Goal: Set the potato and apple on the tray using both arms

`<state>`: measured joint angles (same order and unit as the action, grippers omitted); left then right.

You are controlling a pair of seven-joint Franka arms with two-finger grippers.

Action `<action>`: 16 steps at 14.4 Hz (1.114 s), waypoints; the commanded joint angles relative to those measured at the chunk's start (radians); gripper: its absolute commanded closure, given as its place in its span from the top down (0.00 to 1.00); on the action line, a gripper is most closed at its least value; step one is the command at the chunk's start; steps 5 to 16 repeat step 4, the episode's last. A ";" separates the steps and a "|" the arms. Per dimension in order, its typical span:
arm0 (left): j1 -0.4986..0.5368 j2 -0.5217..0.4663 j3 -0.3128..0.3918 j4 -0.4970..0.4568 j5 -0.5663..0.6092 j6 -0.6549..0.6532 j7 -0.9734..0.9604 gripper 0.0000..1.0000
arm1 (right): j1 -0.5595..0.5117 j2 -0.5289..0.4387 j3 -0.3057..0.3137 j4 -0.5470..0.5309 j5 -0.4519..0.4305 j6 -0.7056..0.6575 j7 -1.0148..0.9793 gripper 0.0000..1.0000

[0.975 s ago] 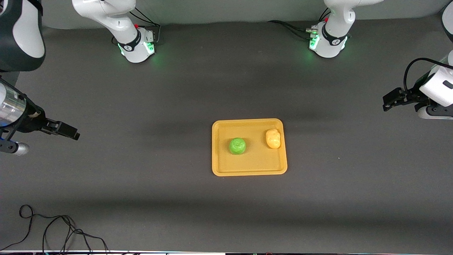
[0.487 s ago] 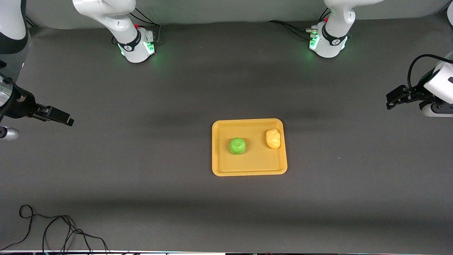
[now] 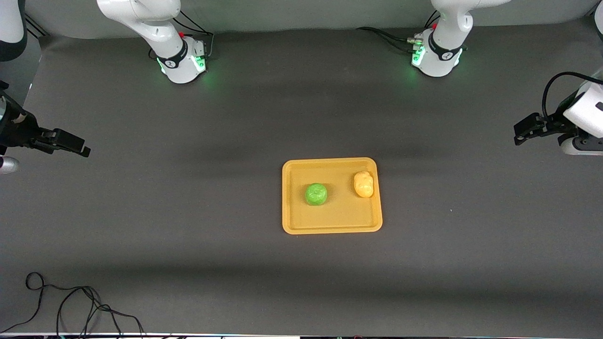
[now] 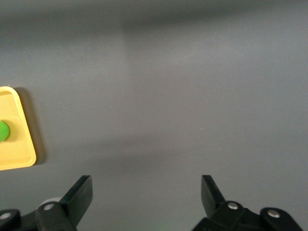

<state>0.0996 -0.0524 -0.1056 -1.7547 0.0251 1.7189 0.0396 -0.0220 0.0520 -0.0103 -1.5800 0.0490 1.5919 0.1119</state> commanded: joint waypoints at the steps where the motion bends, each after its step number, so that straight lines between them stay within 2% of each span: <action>1: -0.001 0.008 -0.002 0.026 0.015 -0.028 0.011 1.00 | -0.004 -0.024 0.015 -0.055 -0.017 0.025 -0.023 1.00; 4: -0.001 0.008 -0.002 0.026 0.015 -0.028 0.011 1.00 | -0.013 -0.041 0.067 -0.094 -0.040 0.074 -0.023 1.00; 16: -0.001 0.008 -0.002 0.026 0.015 -0.028 0.011 1.00 | -0.013 -0.041 0.067 -0.094 -0.040 0.074 -0.023 1.00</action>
